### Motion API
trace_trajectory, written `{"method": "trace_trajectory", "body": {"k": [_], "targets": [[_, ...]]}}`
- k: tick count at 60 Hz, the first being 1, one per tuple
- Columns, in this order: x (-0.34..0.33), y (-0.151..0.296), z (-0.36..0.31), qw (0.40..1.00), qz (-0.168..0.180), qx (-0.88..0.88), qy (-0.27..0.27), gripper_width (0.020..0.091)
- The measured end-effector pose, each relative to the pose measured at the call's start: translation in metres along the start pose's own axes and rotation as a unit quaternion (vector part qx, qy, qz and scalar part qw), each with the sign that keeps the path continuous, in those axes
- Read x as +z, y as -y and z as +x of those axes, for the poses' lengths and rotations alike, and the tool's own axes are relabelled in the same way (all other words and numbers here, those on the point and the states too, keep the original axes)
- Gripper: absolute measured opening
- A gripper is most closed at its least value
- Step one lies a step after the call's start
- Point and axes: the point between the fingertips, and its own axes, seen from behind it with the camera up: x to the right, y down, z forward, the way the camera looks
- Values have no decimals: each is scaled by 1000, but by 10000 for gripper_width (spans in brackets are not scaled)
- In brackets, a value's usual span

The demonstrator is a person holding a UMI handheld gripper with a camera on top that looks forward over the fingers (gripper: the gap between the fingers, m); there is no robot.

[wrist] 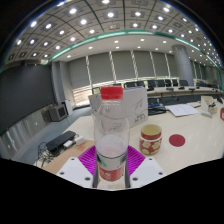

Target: Pour water

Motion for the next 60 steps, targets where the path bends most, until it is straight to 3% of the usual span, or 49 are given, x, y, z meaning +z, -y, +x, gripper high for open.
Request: {"method": "trace_trajectory", "body": {"k": [11, 16, 28, 35, 42, 60], "targets": [[10, 83, -52, 957, 35, 262, 121, 360], [17, 121, -60, 897, 36, 406, 174, 361], [51, 153, -39, 724, 42, 645, 242, 359], [64, 151, -28, 633, 37, 729, 258, 361], [75, 139, -16, 581, 33, 772, 255, 359], [84, 128, -8, 568, 23, 784, 247, 360]]}}
